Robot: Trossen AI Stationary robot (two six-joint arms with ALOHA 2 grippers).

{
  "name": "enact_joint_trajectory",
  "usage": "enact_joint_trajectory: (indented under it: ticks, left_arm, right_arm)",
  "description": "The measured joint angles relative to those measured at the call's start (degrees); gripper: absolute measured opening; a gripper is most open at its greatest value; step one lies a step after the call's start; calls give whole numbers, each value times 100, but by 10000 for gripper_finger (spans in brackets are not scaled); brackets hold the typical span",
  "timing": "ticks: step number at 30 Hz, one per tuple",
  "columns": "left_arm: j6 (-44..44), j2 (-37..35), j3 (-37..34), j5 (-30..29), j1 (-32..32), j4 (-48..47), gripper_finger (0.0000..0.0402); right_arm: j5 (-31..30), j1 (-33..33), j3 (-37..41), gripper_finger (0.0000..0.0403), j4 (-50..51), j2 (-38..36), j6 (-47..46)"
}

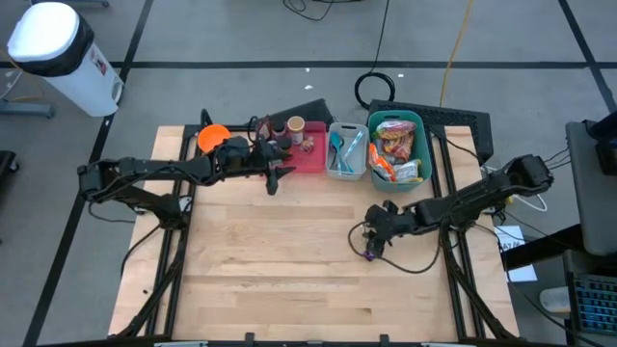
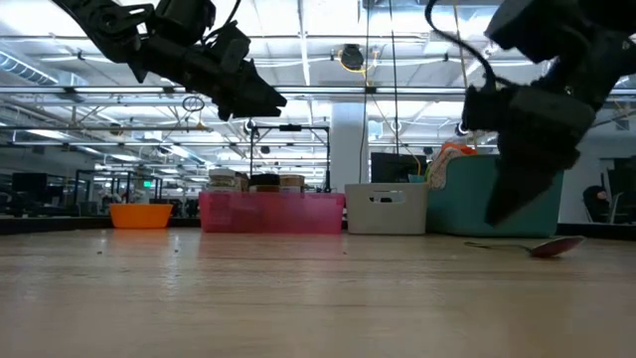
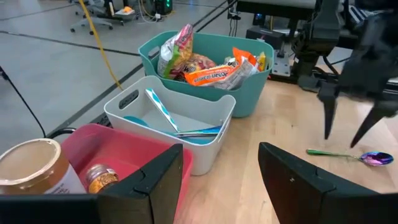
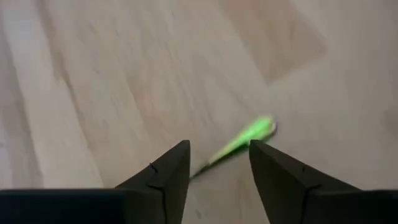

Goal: Pick & Place Food Item
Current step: Put the purple spoon into the white bin

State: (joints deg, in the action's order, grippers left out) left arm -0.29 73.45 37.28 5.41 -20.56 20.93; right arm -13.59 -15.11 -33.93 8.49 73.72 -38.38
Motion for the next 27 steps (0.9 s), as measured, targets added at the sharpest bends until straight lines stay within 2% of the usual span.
enact_joint_trajectory:
  ticks: [5, 12, 16, 21, 27]
  left_arm:
    - [59, 0, 0, 2, 0, 0, 214]
    - [57, 0, 0, 1, 0, 0, 214]
    - [54, 0, 1, 2, 1, 14, 214]
    - [52, 0, 2, 2, 0, 24, 214]
    - [36, 1, 2, 2, 0, 28, 214]
  right_arm:
    - [257, 2, -1, 146, 117, 422, -533]
    - [291, 51, -20, 139, -118, 993, -736]
    - [281, 143, -25, 138, -451, 1192, -593]
    - [381, 291, 4, 134, -1387, 1266, 21]
    - [1691, 466, -2, 134, -2155, 1387, 284]
